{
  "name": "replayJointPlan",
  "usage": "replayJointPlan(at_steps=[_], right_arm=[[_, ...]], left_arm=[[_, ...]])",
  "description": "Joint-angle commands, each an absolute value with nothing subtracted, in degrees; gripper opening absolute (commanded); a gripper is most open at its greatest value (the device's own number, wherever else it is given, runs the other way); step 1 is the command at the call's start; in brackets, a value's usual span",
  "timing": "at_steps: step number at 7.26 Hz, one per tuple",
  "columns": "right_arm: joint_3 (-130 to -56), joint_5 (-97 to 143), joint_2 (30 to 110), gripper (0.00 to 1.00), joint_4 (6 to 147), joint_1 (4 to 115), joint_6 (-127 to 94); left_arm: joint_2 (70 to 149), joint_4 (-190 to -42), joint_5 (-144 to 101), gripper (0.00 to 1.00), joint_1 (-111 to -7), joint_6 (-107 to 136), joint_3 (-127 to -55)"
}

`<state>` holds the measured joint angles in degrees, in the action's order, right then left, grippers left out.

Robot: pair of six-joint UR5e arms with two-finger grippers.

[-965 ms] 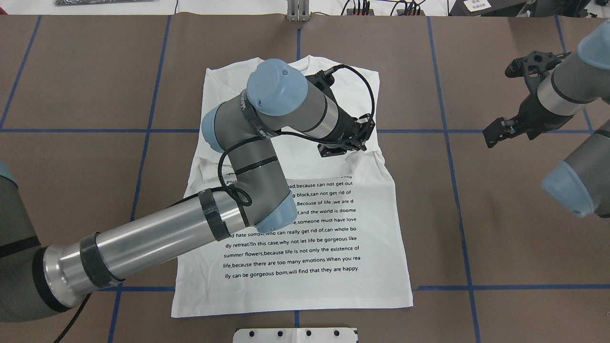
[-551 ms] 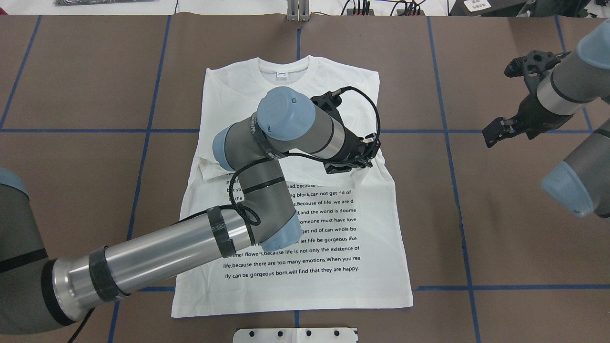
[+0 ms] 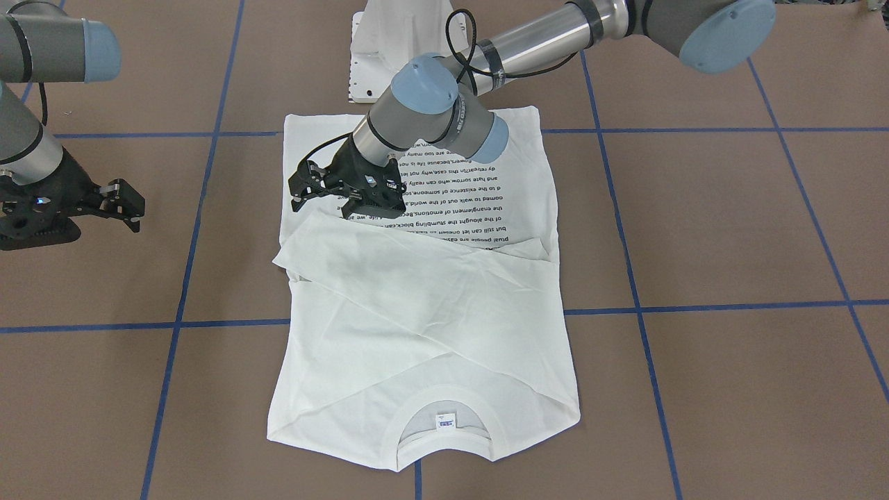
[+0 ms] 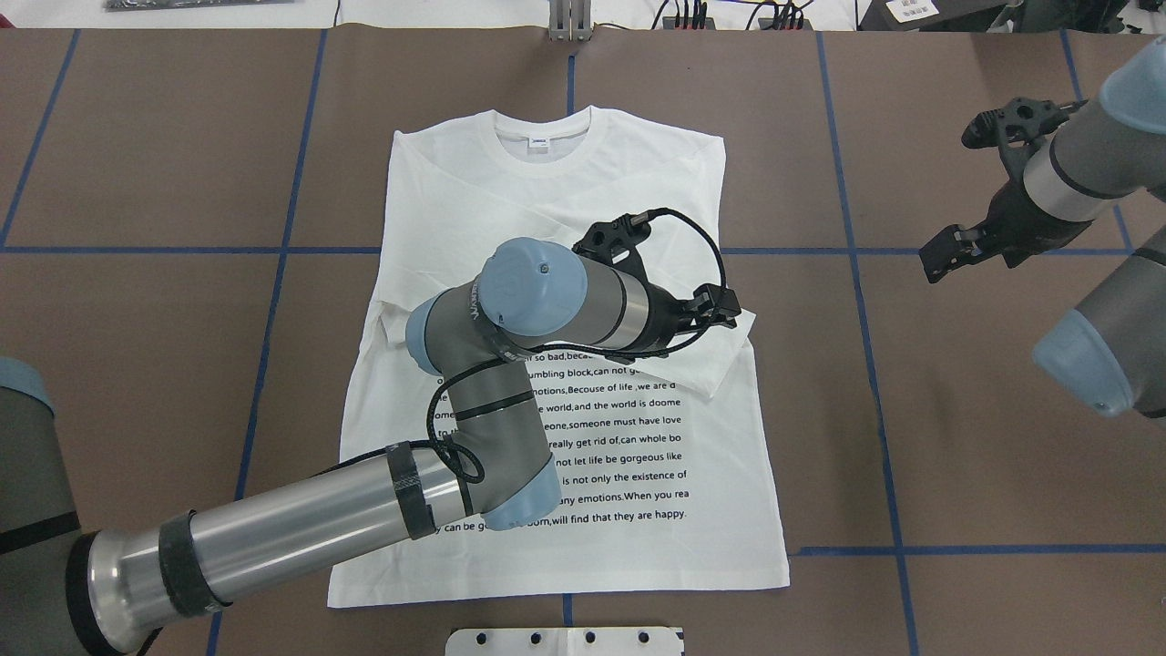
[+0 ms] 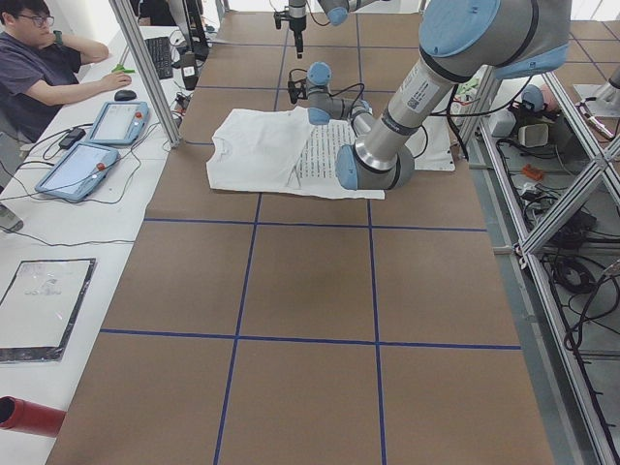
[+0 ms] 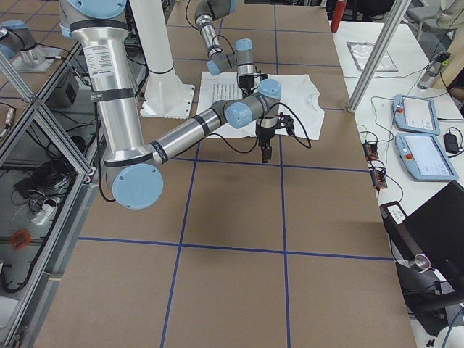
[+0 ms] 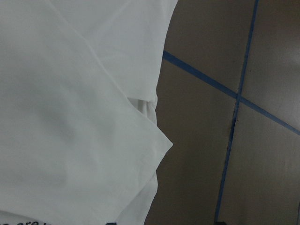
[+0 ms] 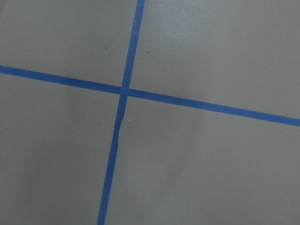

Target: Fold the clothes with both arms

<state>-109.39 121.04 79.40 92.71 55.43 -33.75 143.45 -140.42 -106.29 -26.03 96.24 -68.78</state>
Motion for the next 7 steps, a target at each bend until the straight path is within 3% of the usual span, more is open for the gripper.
replayJointPlan(at_steps=[1,4,7], right_arm=[[-109.8,120.9,79.5,1.00,87.1,51.9,-40.4],[-115.5,115.7,80.3,1.00,83.5,40.0,-58.2],[-122.3,108.1,82.7,1.00,83.8,26.8,-71.7]], left_arm=[[138.1,-134.0,-111.5,0.99,-30.9,93.5,-76.9],[129.8,-112.8,-111.2,0.99,-33.4,80.3,-94.4],[117.5,-112.5,-107.9,0.99,-34.7,78.5,-105.3]])
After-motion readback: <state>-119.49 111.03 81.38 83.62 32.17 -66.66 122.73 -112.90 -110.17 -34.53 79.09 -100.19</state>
